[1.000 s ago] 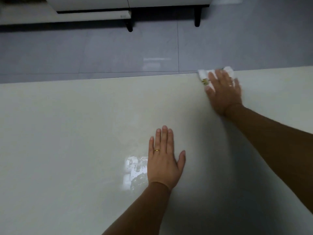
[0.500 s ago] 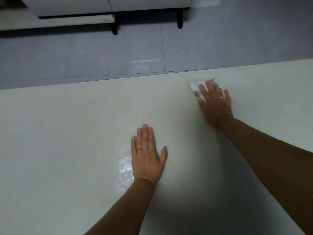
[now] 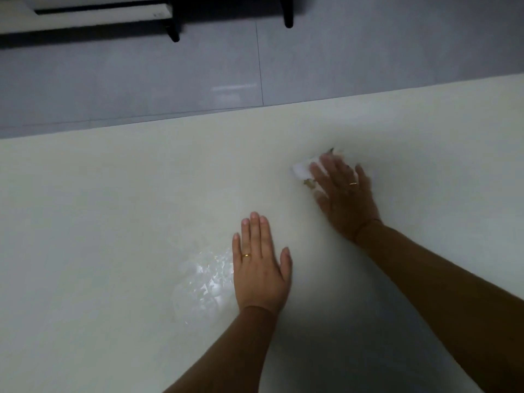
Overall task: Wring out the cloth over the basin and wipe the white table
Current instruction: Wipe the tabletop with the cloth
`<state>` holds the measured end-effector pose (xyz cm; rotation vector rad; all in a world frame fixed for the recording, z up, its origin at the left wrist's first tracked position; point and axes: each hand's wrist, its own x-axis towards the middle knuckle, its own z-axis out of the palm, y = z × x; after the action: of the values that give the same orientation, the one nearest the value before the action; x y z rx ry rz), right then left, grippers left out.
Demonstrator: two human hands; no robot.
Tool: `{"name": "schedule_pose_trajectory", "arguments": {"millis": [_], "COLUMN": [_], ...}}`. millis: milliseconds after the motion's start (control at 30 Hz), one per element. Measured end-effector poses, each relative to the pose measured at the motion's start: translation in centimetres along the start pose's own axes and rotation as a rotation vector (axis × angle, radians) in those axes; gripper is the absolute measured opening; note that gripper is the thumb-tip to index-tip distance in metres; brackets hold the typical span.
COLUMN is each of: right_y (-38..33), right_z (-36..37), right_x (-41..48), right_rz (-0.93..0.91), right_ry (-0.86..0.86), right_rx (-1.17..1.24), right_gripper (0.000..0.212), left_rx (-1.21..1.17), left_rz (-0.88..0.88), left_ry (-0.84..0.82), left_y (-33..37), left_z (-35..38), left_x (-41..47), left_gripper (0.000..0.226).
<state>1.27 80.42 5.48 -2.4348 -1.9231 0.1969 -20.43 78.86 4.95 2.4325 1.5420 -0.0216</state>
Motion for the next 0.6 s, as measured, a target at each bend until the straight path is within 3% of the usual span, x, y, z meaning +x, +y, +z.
{"name": "schedule_pose_trajectory", "arguments": {"millis": [100,167,233,300,400,467,600], "right_y": [1.8,-1.1,-5.3,-8.2,-5.6,-1.7,2.5], "right_z": [-0.1,0.1,0.7,1.0,0.5,0.2,0.0], "right_x": [-0.2,-0.2,-1.2,-3.2,-4.8,-5.3,-6.0], "right_rz": [0.444,0.603,0.500,0.218,-0.088,-0.038,0.432], "right_ry": [-0.008,0.014,-0.001,-0.021,-0.039,-0.022,-0.039], "right_rx": [0.077,0.121,0.120,0.062,0.029,-0.001,0.109], "right_gripper": [0.054,0.057,0.059,0.057,0.056,0.055,0.054], "left_rx": [-0.004,-0.002,0.003,0.020,0.024,0.005,-0.009], "left_rz": [-0.002,-0.004,-0.006,-0.013,-0.015,-0.004,0.000], "left_ry": [0.008,0.004,0.004,0.003,0.003,0.007,0.026], "left_y": [0.0,0.1,0.1,0.2,0.0,0.1,0.1], "left_z": [-0.1,-0.1,-0.1,-0.2,-0.2,-0.3,-0.3], "left_x": [0.0,0.0,0.0,0.0,0.0,0.0,0.1], "left_gripper": [0.067,0.067,0.067,0.067,0.067,0.067,0.068]}}
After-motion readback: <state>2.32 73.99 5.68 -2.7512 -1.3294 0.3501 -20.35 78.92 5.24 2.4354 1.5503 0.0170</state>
